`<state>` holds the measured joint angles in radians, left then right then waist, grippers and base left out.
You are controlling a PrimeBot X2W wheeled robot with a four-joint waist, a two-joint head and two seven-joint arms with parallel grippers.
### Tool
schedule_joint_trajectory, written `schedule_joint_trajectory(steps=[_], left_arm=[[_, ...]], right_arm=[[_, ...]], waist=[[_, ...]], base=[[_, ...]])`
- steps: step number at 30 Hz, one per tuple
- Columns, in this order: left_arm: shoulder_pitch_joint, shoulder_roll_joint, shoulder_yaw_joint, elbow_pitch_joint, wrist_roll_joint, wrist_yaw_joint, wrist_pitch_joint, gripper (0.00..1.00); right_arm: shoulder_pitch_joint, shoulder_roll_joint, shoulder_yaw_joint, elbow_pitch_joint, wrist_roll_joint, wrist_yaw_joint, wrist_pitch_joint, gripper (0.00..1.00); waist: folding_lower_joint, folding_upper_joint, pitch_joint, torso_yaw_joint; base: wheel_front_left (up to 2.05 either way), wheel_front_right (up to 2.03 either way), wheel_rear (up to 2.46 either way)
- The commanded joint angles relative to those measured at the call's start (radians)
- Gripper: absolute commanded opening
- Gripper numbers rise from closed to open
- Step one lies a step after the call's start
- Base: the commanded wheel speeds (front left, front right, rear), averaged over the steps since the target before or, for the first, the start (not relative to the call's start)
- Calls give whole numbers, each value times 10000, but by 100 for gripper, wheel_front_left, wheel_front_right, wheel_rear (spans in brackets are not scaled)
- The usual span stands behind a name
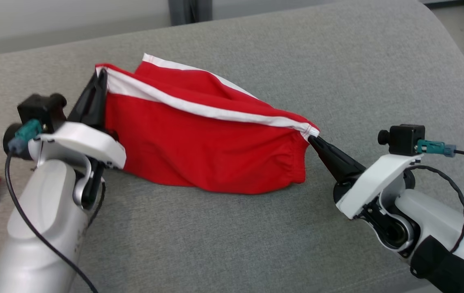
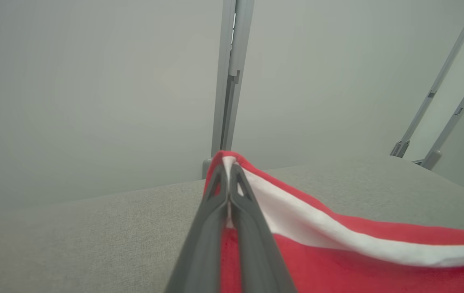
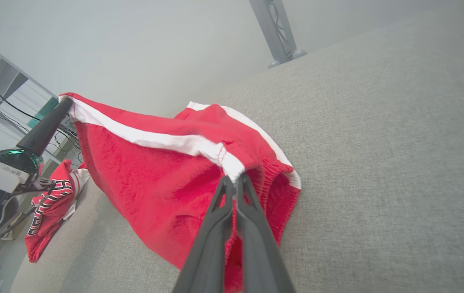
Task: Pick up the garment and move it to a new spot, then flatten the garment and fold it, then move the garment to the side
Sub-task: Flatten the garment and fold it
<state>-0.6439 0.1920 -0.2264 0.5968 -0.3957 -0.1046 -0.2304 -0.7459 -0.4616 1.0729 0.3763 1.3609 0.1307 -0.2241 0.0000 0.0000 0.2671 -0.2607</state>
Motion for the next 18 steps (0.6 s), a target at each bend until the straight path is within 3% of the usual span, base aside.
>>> schedule_joint_trajectory(steps=[1, 18], left_arm=[[-351, 60, -2, 195, 114, -9, -19, 0], [-4075, 318, -922, 3895, 933, -146, -28, 0]], right_arm=[[-150, 86, -75, 106, 2, 4, -96, 0], [-1121, 1535, -456, 822, -84, 4, -392, 0]], waist=[[0, 0, 328, -285], [0, 0, 1897, -1233]], base=[[0, 0, 0], [0, 0, 0]])
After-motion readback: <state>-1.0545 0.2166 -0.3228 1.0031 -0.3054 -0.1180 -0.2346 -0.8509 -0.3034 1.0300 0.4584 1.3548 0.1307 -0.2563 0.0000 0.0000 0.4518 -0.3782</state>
